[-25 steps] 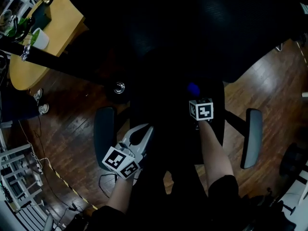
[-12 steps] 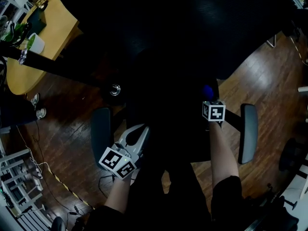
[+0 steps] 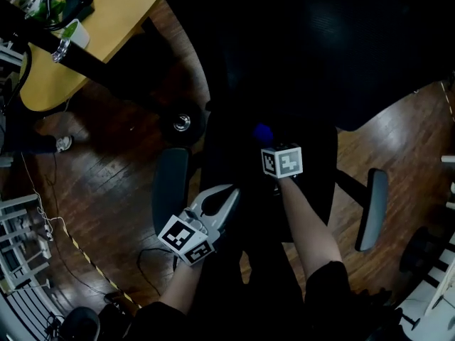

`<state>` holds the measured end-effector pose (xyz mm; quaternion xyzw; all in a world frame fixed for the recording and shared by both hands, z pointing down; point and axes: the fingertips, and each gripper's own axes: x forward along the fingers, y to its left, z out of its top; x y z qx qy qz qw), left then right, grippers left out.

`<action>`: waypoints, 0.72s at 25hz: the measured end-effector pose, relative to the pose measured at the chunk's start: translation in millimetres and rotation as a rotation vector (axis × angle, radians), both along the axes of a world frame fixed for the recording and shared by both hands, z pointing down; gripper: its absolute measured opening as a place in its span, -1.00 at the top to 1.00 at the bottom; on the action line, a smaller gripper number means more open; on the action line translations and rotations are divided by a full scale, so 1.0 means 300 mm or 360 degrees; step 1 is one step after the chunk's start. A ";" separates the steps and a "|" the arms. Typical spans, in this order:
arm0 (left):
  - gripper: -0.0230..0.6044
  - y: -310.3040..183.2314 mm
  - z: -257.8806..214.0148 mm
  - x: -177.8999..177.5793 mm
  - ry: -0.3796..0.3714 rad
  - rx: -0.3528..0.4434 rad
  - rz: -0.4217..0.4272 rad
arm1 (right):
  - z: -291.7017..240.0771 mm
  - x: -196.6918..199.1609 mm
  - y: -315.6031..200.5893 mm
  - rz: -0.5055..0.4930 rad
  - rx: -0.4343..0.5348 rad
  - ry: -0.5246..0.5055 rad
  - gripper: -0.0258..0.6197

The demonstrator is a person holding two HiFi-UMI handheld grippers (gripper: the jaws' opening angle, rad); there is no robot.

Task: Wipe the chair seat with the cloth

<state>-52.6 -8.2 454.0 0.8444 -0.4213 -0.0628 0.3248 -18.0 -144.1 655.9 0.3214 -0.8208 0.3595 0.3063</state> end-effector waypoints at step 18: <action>0.95 0.015 0.033 -0.021 0.0034 -0.0041 0.0003 | 0.093 -0.158 0.167 -0.0125 -0.0164 0.0008 0.80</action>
